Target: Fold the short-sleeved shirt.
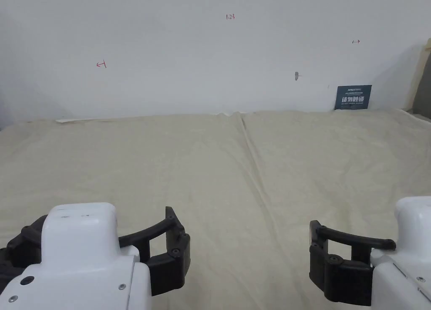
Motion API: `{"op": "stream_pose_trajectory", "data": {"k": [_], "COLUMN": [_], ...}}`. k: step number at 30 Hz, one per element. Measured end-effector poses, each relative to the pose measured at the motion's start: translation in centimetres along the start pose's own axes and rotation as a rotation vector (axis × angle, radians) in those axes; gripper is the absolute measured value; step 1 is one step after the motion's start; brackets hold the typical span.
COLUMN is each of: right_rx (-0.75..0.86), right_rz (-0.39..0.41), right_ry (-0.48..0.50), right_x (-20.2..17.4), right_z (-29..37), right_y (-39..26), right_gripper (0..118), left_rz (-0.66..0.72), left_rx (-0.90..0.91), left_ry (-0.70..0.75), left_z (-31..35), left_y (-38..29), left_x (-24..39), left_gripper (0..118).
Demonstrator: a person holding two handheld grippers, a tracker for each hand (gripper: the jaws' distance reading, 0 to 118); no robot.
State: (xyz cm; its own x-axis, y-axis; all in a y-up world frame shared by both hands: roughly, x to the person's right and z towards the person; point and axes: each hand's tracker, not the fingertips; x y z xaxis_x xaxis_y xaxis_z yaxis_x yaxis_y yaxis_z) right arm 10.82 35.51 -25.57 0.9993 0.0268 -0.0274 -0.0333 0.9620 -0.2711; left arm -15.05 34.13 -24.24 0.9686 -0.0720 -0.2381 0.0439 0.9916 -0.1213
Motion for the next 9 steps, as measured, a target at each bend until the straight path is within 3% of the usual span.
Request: {"op": "stream_pose_trajectory", "data": {"k": [9], "right_rx": [0.079], "right_rz": [0.038], "right_ry": [-0.058], "right_x": [-0.05], "right_z": [0.48], "right_y": [-0.3], "right_gripper": [118], "left_rz": [-0.008], "left_rx": [0.012], "left_ry": [0.016], "left_z": [0.34], "left_y": [0.39], "left_x": [-0.19], "left_gripper": [118]}}
